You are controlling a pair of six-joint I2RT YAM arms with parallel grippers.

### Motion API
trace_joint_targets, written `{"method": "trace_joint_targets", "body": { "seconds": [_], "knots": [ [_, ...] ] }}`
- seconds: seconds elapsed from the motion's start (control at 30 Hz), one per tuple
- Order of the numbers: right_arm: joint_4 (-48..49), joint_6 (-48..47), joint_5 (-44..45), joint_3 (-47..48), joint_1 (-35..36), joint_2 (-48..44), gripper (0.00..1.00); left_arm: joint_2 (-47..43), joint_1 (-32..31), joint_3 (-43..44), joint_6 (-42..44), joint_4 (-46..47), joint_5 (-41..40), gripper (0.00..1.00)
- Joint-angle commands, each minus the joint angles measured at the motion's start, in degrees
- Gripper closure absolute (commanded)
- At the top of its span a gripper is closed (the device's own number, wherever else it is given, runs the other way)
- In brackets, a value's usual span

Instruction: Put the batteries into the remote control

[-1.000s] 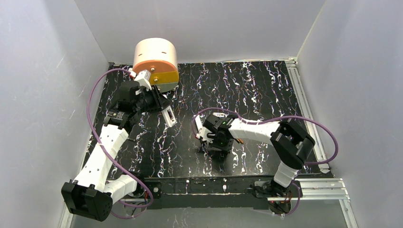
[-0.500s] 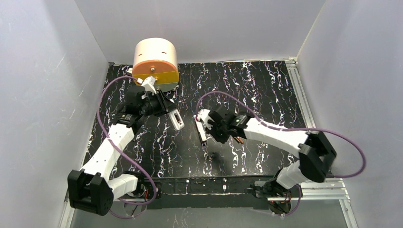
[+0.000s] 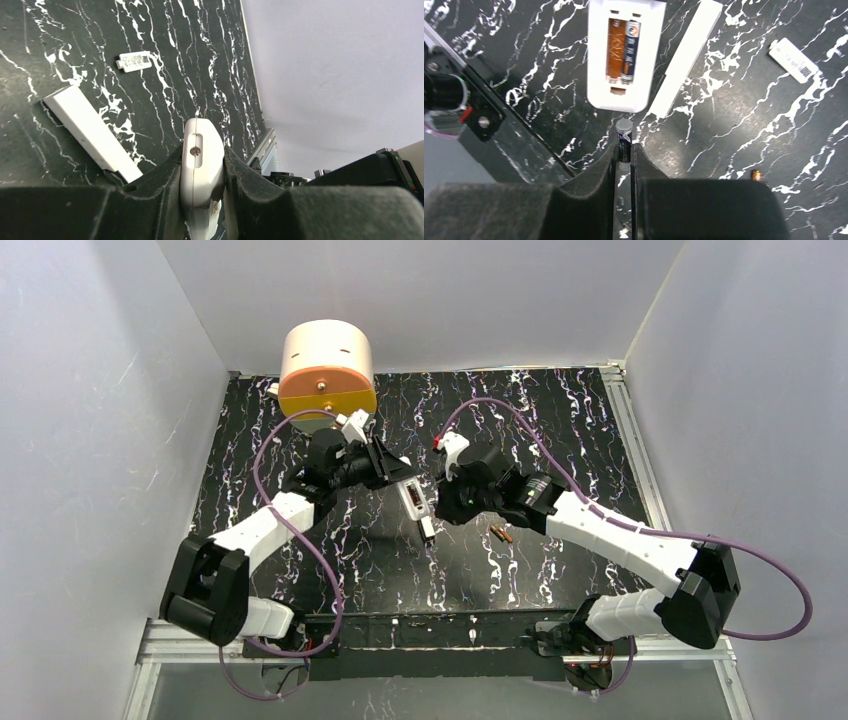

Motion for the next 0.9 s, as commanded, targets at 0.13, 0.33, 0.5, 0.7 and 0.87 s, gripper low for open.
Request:
{"method": "trace_joint_targets", "body": {
  "seconds": [0.13, 0.33, 0.5, 0.7, 0.87],
  "knots": [
    [-0.27, 10.22, -2.28, 5.09, -0.39, 1.08, 0.93, 2.99, -1.2, -2.72, -6.53, 15.74, 6.01, 1.0],
    [-0.69, 10.48, -3.31, 6.73, -0.39, 3.93, 0.93, 3.47, -2.11, -3.29, -7.49, 18.2, 8.18, 1.0],
    [-2.11, 10.64, -1.73, 8.32, -0.43, 5.39, 0.93, 3.43, -2.13, -4.03, -7.69, 19.88, 9.94, 1.0],
    [-4.43, 8.57, -0.65, 10.95, -0.44, 6.69, 0.91, 3.51, -2.13, -3.97, -7.58, 20.57, 12.47, 1.0],
    [-5.37, 8.15, -0.91, 11.81, -0.4, 7.94, 0.89, 3.58, -2.14, -3.91, -8.29, 20.58, 12.68, 1.0]
  ]
}}
